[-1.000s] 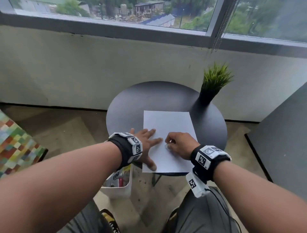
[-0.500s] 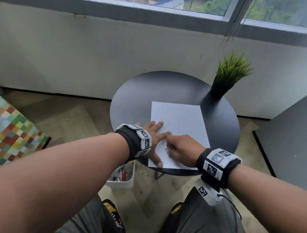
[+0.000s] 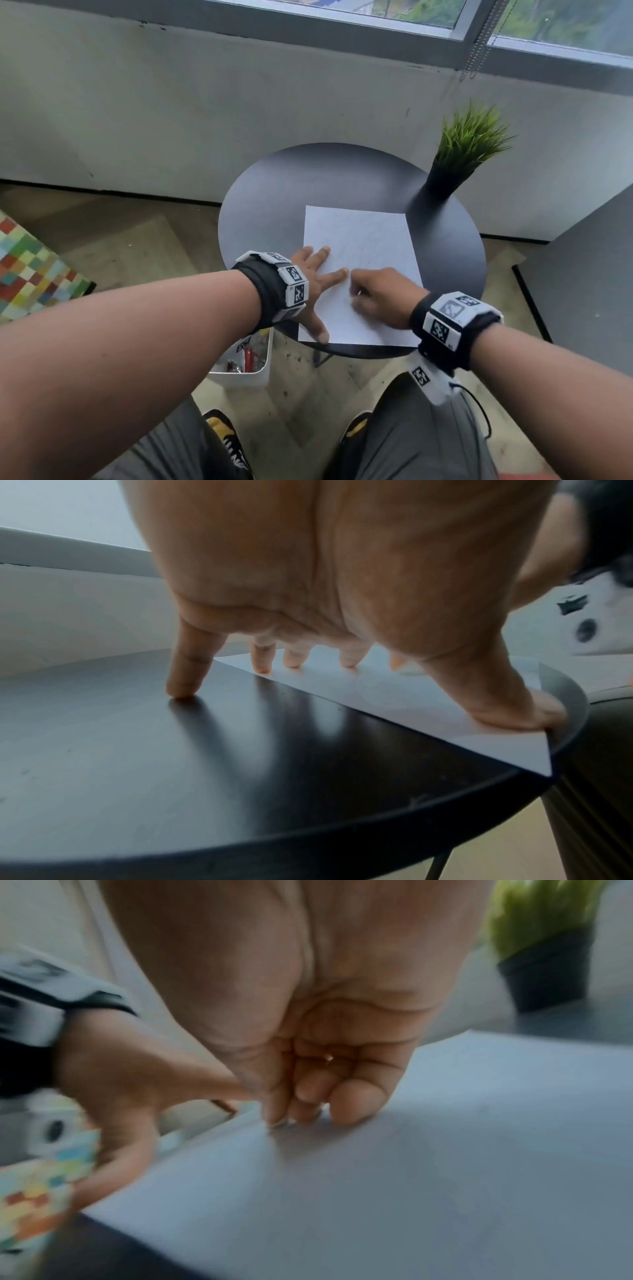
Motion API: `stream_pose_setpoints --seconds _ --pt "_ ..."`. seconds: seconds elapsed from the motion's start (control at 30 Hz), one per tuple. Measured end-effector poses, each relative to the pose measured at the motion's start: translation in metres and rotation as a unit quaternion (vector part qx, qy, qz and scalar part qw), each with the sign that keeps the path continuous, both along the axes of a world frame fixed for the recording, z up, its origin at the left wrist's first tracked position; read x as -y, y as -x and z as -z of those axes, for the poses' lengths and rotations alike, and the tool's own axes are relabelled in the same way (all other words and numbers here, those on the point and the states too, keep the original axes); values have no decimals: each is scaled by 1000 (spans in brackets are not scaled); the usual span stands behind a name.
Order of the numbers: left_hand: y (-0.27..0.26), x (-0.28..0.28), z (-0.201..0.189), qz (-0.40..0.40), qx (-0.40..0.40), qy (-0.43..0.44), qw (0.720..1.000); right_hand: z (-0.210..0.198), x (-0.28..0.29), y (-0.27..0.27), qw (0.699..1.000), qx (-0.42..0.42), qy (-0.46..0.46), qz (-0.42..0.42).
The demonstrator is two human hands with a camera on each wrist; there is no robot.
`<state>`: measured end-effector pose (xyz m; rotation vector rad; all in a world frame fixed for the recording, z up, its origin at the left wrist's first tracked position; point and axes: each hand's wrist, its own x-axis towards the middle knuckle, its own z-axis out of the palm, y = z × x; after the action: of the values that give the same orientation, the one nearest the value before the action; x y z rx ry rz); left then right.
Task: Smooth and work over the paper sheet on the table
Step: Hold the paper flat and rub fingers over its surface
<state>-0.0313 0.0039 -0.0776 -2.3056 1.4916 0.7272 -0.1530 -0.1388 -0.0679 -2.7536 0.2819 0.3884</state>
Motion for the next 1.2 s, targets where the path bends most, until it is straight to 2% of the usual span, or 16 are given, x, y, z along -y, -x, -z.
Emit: stream_pose_setpoints --seconds 0.07,0.2,0.23,0.37,0.4,0.53,0.57,0.7,0.77,0.83,0.87,0.9,1.0,1.03,1.1,1.2 --pt "0 1 -2 0 1 -7 1000 3 5 -2 996 32 33 73" --pt "0 1 -1 1 -2 -11 1000 5 -36 10 998 2 -25 -62" --pt "0 1 -1 2 -1 -12 1000 2 -31 8 997 -12 -37 -66" --pt "-1 3 0 -1 5 -15 1000 5 3 -5 996 41 -7 73" --pt "-1 3 1 0 8 -15 1000 5 -4 -4 996 54 8 71" --pt "-1 7 3 8 17 -25 1000 4 -39 12 995 -9 -36 -95" --pt "-1 8 3 9 17 -27 999 1 -27 11 995 -19 -37 -90" --pt "1 12 1 10 17 -27 999 4 18 9 996 45 18 80" --pt "1 15 0 12 22 -32 999 9 0 16 999 49 22 4" --pt "2 17 -1 14 33 -44 998 10 -20 24 993 -7 -28 -116" --pt "3 17 -2 16 37 -48 998 7 -18 24 989 -32 -37 -139" --pt "3 18 -3 19 38 -47 998 6 -9 20 991 -33 -31 -127" --pt "4 18 -4 16 43 -46 998 7 22 9 998 35 26 36" --pt "4 19 -5 16 45 -49 998 8 20 11 996 49 40 57" --pt "5 21 -6 18 47 -52 997 13 0 17 998 47 31 -12" --pt "7 23 -7 16 53 -69 996 6 -14 29 991 -31 -35 -122"
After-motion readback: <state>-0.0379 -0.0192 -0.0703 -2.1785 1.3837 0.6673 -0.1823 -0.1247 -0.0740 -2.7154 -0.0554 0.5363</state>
